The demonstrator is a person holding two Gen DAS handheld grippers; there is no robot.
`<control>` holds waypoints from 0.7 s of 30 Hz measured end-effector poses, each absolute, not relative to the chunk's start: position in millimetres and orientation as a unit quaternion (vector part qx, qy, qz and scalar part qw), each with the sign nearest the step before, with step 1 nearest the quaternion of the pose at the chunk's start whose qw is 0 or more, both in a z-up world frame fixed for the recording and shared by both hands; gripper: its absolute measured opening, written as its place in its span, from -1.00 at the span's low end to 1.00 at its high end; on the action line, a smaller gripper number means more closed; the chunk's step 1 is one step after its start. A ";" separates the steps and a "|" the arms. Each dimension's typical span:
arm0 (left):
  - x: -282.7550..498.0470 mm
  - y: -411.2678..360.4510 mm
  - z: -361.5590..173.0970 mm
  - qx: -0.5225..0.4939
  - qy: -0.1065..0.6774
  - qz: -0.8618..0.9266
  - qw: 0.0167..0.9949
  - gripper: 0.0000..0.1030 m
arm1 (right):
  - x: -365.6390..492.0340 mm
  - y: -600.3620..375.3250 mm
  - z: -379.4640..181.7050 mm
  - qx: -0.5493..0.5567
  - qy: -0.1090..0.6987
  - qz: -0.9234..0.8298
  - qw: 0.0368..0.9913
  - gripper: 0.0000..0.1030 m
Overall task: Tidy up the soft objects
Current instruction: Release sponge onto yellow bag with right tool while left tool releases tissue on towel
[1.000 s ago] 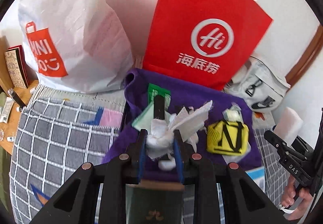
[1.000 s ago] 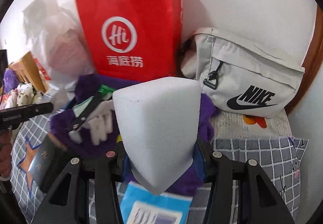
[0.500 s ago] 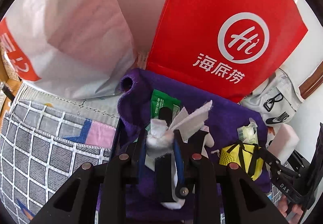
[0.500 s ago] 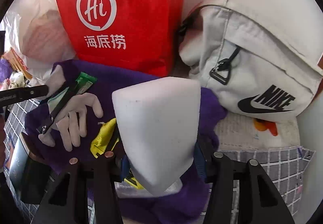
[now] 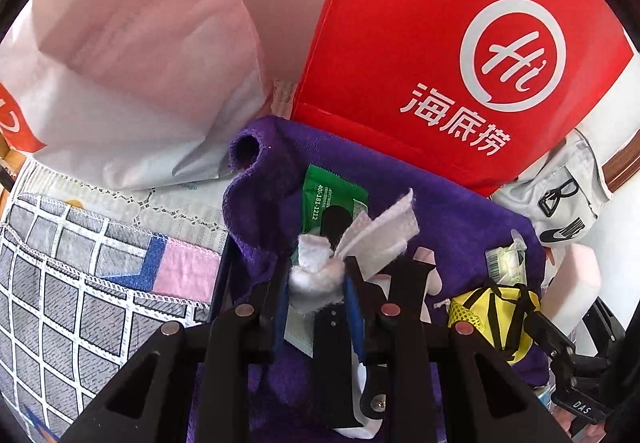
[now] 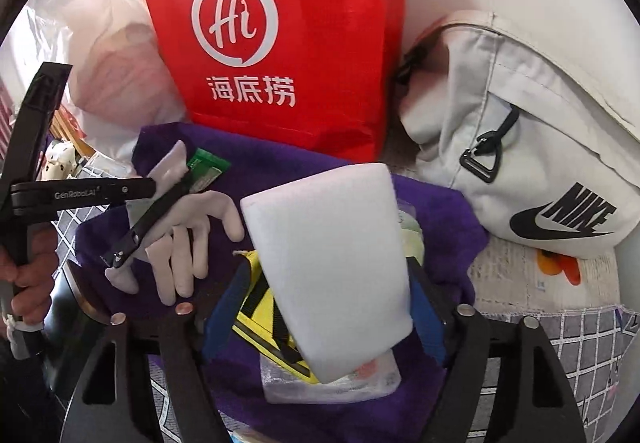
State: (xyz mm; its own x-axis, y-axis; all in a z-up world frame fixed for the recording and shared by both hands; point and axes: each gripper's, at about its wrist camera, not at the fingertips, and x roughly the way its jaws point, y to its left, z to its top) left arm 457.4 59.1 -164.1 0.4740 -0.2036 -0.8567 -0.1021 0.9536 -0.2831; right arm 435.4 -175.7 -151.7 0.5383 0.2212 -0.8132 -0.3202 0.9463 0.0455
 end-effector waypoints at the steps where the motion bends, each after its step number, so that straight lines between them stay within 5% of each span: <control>1: 458.0 59.8 -165.3 -0.153 0.513 -0.031 0.844 -0.53 | 435.0 -174.2 -151.6 -0.057 0.453 0.155 0.876 0.52; 21: 461.0 50.4 -169.1 -0.153 0.511 -0.056 0.844 -0.52 | 423.9 -186.2 -125.5 -0.034 0.417 0.154 0.895 0.53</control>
State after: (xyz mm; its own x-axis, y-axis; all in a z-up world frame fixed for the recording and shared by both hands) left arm 461.0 50.4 -169.1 0.4709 -0.2499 -0.8461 -0.0622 0.9473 -0.3144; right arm 423.9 -186.2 -125.5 0.6054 0.2476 -0.7565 -0.3042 0.9502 0.0675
